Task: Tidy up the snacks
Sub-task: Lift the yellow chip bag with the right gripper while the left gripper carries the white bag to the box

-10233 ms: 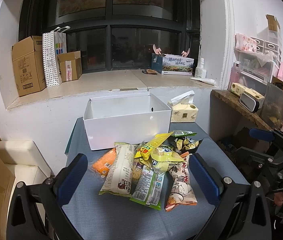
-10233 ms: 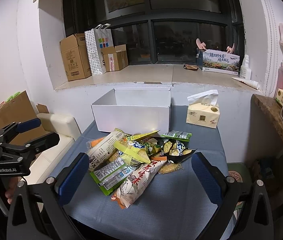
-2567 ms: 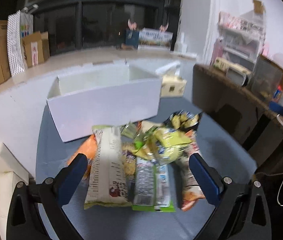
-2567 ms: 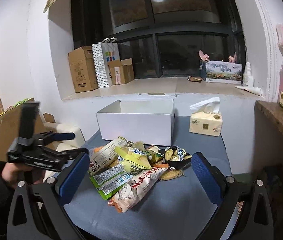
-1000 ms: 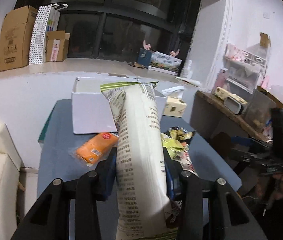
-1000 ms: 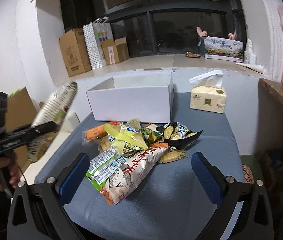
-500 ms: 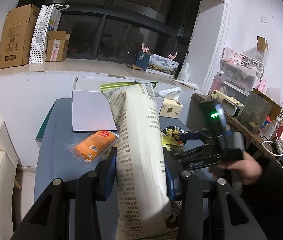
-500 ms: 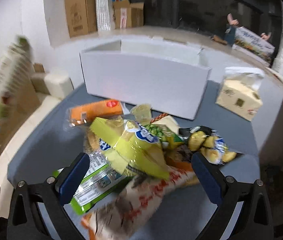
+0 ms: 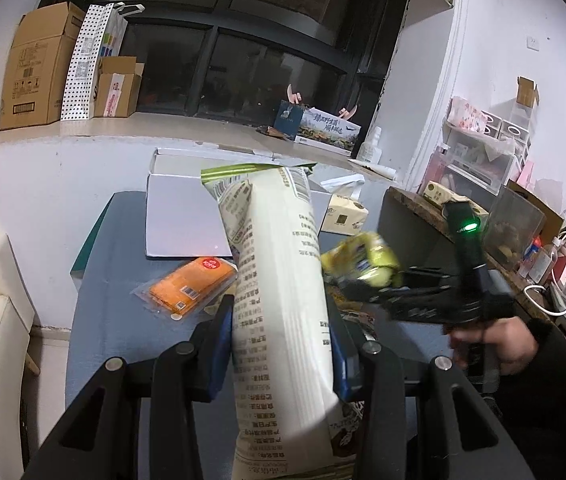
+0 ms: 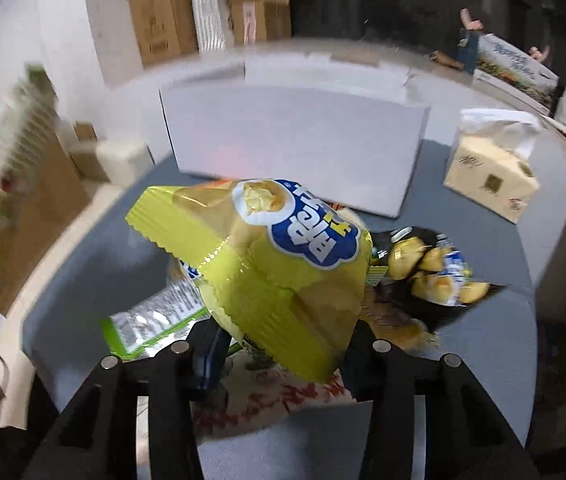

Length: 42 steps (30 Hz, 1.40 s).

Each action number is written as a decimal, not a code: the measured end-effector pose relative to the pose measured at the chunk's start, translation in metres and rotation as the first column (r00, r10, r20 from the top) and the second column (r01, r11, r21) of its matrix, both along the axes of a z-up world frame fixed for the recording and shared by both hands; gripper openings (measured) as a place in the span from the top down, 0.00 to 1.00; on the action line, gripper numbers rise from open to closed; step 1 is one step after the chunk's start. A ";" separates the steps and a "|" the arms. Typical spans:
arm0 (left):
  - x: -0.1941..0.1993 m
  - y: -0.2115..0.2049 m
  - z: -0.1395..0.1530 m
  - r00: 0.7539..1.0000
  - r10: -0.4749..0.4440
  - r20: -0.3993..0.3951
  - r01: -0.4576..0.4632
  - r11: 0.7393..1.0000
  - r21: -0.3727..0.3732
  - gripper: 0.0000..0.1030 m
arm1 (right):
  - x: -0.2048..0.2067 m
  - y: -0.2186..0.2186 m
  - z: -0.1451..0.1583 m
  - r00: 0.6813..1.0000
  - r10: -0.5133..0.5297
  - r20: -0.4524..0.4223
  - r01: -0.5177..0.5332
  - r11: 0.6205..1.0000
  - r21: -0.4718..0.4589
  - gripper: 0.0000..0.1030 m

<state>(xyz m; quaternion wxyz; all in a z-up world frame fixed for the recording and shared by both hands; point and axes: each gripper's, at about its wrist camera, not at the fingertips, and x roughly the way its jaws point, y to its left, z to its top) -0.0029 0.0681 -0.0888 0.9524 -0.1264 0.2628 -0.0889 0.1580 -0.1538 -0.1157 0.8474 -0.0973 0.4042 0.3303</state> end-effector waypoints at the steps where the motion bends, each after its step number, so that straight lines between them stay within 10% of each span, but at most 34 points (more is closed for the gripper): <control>1: 0.001 0.000 0.001 1.000 -0.002 0.004 0.002 1.000 -0.003 0.56 | -0.002 -0.005 0.005 1.000 -0.006 0.004 0.005 1.000 0.020 0.51; 17: 0.069 0.020 0.060 0.991 -0.020 0.131 0.027 0.998 -0.055 0.56 | 0.016 -0.044 0.099 0.997 -0.063 0.047 0.041 0.926 0.375 0.51; 34: 0.290 0.066 0.058 0.994 0.091 -0.053 -0.090 0.996 0.022 0.55 | 0.192 0.061 0.094 0.996 -0.067 -0.065 0.080 0.972 0.222 0.50; 36: 0.307 0.073 0.052 0.990 0.112 -0.085 -0.109 0.993 0.033 0.45 | 0.209 0.068 0.084 0.992 -0.054 -0.115 0.077 0.974 0.211 0.39; 38: 0.314 0.080 0.052 0.984 0.161 -0.075 -0.156 0.986 0.058 0.02 | 0.222 0.072 0.074 0.987 -0.090 -0.137 0.113 0.978 0.175 0.09; 42: 0.312 0.086 0.052 0.984 0.163 -0.077 -0.159 0.986 0.055 0.00 | 0.225 0.061 0.073 0.980 -0.139 -0.140 0.168 0.960 0.223 0.00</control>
